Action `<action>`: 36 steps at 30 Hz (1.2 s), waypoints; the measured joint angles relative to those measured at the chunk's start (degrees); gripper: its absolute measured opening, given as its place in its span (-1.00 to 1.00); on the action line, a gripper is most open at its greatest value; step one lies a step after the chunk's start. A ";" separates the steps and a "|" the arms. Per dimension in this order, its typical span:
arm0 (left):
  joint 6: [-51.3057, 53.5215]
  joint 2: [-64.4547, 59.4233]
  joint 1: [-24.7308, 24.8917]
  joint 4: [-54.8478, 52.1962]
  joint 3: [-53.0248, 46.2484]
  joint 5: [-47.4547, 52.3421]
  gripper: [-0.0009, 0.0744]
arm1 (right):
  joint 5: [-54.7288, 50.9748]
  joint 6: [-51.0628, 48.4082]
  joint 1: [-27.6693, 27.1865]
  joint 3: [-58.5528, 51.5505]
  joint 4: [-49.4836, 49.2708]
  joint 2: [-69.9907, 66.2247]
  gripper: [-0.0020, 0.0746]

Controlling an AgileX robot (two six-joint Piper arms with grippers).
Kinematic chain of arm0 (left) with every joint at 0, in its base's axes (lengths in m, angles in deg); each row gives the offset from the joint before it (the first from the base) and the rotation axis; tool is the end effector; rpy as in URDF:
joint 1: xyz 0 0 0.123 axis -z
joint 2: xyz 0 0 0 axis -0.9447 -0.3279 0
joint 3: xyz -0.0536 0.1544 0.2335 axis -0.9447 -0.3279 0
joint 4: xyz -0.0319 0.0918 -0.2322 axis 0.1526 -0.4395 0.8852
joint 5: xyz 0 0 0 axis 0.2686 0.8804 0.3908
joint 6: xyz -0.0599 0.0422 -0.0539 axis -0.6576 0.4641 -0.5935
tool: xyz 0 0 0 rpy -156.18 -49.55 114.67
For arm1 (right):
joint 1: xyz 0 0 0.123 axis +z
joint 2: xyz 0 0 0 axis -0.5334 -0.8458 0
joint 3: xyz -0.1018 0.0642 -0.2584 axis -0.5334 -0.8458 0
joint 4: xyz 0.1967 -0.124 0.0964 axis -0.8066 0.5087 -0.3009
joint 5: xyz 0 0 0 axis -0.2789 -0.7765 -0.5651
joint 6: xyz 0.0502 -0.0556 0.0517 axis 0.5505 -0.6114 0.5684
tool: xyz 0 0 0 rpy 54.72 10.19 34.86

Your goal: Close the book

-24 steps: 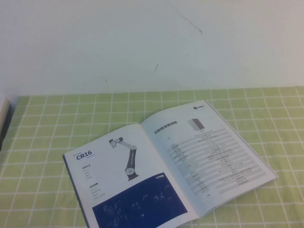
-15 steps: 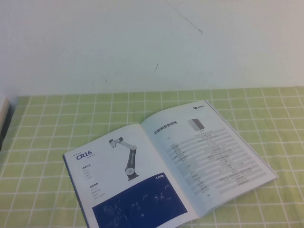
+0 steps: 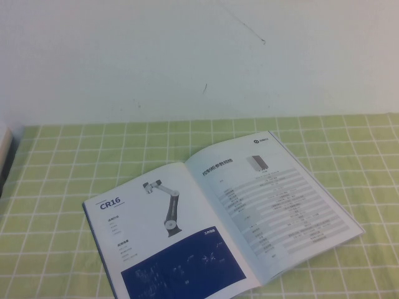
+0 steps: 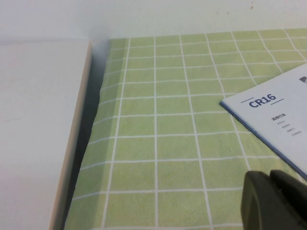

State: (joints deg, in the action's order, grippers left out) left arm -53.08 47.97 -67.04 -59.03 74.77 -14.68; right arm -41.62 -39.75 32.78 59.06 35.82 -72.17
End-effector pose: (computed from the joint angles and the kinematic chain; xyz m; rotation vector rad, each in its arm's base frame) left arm 0.0531 -0.0026 0.1793 0.0013 1.8198 -0.0776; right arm 0.0533 0.0009 0.1759 -0.0918 1.8316 -0.0527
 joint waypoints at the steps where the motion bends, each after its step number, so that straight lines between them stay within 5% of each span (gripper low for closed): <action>1: 0.00 0.00 0.00 0.00 0.00 0.00 -0.99 | 0.00 0.00 0.00 0.00 0.00 0.00 -0.95; 16: 0.92 0.00 0.00 -1.74 -0.08 -1.25 -0.99 | 0.00 0.00 0.00 0.00 0.52 0.00 -0.95; 20: 0.89 0.00 0.00 -1.95 -0.58 -10.34 -0.99 | 4.60 0.00 0.00 -0.43 1.58 0.00 -0.95; 30: 0.51 0.00 0.00 -2.91 -0.58 -46.93 -0.99 | 38.33 0.55 0.00 -0.43 1.57 0.00 -0.95; 36: 0.76 0.00 0.00 -2.90 -0.58 -54.75 -0.99 | 47.76 -4.21 0.00 -0.43 -0.71 0.00 -0.95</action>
State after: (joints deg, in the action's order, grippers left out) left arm -52.32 47.97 -67.04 -61.93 74.19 -69.43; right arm 6.15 -43.96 32.78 58.63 35.11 -72.17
